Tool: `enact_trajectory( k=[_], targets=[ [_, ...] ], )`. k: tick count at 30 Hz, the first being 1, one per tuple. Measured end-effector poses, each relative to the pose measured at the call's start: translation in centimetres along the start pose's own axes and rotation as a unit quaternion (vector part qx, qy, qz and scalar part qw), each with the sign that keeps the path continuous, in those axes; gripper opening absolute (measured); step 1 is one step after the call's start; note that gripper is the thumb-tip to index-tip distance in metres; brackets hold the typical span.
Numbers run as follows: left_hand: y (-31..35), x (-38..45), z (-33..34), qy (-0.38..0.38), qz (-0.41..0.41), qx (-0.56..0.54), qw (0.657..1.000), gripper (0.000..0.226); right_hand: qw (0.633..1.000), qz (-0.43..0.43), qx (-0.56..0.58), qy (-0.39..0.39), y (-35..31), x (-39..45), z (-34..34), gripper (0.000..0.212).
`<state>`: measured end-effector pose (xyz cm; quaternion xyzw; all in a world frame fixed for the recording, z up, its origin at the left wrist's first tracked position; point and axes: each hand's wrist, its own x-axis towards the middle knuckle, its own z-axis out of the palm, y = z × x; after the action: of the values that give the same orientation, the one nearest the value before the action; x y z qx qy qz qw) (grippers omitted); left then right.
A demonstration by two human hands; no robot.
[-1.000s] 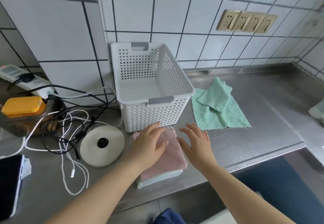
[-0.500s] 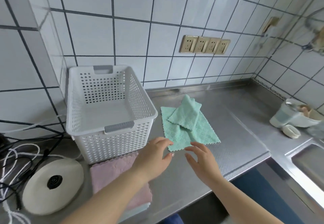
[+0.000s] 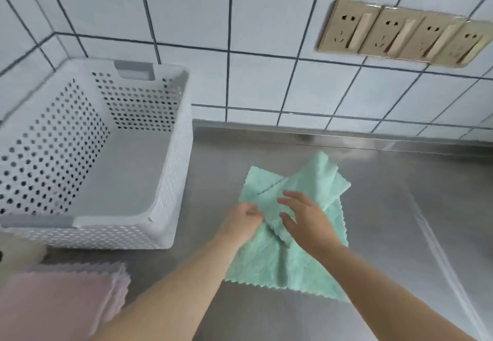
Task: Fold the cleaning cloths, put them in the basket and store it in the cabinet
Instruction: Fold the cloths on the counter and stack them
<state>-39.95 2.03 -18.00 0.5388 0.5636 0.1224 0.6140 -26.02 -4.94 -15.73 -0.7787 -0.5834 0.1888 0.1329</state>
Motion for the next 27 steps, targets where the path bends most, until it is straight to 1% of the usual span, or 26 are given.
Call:
enact_trajectory(
  k=[2, 4, 5, 7, 9, 11, 14, 19, 22, 23, 25, 27],
  targets=[
    [0.6, 1.8, 0.3, 0.055, -0.032, -0.034, 0.997, 0.032, 0.997, -0.067, -0.018, -0.020, 0.6, 3.1, -0.1, 0.038],
    [0.7, 3.1, 0.5, 0.084, -0.028, -0.020, 0.996, 0.035, 0.990, -0.115, -0.055, -0.059, 1.0, 5.5, 0.4, 0.041],
    [0.6, 3.7, 0.7, 0.099, -0.017, 0.014, 0.995, 0.036, 0.985, -0.129, -0.079, -0.086, 1.4, 6.6, 0.7, 0.043],
    [0.6, 4.6, 0.7, 0.125, 0.016, 0.121, 0.985, 0.039, 0.973, -0.151, -0.131, -0.118, 2.2, 8.4, 1.2, 0.046],
    [1.0, 5.8, 1.1, 0.137, 0.050, 0.215, 0.966, 0.042, 0.963, -0.169, -0.176, -0.117, 3.6, 10.2, 1.1, 0.047],
    [1.5, 6.7, 1.5, 0.131, 0.069, 0.285, 0.947, 0.043, 0.954, -0.182, -0.214, -0.109, 5.1, 11.7, 0.7, 0.046],
    [1.6, 7.8, 1.9, 0.111, 0.098, 0.358, 0.922, 0.041, 0.942, -0.197, -0.245, -0.120, 6.3, 13.1, 0.0, 0.039],
    [2.2, 9.6, 2.2, 0.097, 0.141, 0.402, 0.899, 0.024, 0.936, -0.227, -0.250, -0.098, 7.0, 14.4, -0.2, 0.027],
    [2.2, 10.2, 2.5, 0.097, 0.190, 0.413, 0.885, 0.012, 0.940, -0.248, -0.227, -0.058, 7.3, 14.2, -0.1, 0.019],
    [2.3, 10.1, 2.5, 0.104, 0.207, 0.407, 0.884, 0.010, 0.942, -0.250, -0.219, -0.048, 7.4, 14.1, -0.3, 0.017],
    [2.5, 10.2, 2.3, 0.130, 0.235, 0.388, 0.882, 0.013, 0.945, -0.244, -0.212, -0.044, 7.8, 13.9, -0.8, 0.015],
    [3.2, 10.3, 1.8, 0.163, 0.264, 0.375, 0.874, 0.014, 0.943, -0.247, -0.221, -0.038, 8.5, 13.8, -2.1, 0.017]
  ],
)
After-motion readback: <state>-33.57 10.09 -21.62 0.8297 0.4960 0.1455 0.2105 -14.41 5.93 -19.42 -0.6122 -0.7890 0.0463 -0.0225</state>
